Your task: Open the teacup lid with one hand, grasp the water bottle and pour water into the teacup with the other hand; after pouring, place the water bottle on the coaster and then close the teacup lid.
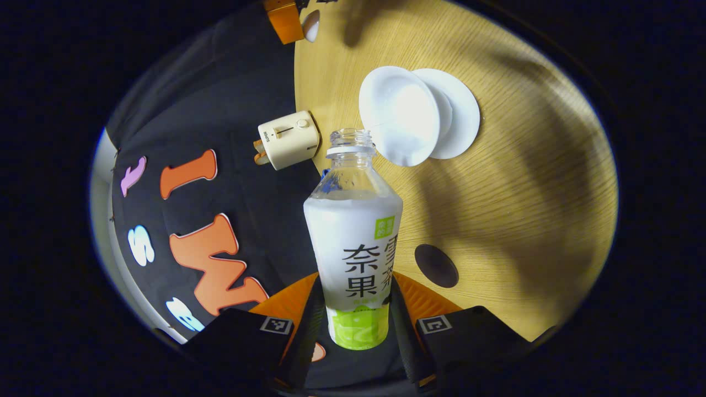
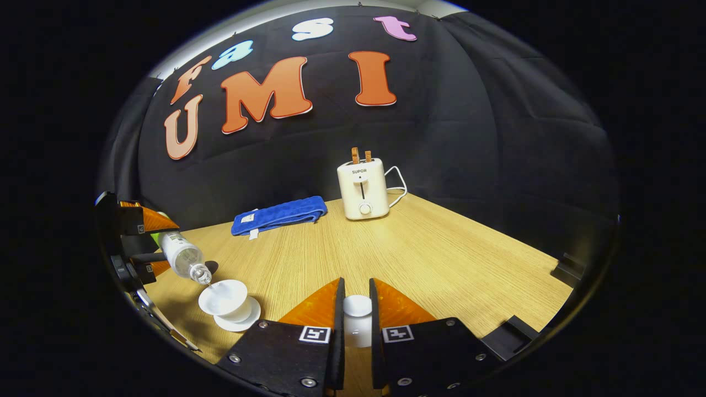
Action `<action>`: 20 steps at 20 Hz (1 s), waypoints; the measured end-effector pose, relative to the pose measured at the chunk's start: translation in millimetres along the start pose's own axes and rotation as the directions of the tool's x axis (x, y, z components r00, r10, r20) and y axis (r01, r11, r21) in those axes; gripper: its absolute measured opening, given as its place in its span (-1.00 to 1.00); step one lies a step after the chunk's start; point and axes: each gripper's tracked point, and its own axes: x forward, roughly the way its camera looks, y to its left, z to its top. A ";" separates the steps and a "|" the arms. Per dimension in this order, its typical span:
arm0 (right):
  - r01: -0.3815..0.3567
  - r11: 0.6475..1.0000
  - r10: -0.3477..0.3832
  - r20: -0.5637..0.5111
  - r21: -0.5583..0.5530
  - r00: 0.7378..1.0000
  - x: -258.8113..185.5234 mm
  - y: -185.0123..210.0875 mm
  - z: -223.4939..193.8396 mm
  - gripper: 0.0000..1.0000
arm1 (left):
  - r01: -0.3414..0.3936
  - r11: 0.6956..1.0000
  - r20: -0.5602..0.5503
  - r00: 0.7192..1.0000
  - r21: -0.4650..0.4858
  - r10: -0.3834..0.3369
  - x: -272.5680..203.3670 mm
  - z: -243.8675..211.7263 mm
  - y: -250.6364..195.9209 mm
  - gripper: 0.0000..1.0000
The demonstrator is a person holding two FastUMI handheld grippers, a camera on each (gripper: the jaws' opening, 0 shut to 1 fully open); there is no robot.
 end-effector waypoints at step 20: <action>-0.033 0.999 0.032 -0.011 -0.030 0.999 -2.0 25.0 -0.3 -0.60 | 0.184 0.432 0.170 0.983 -0.883 -0.072 -8.6 57.8 -88.0 0.36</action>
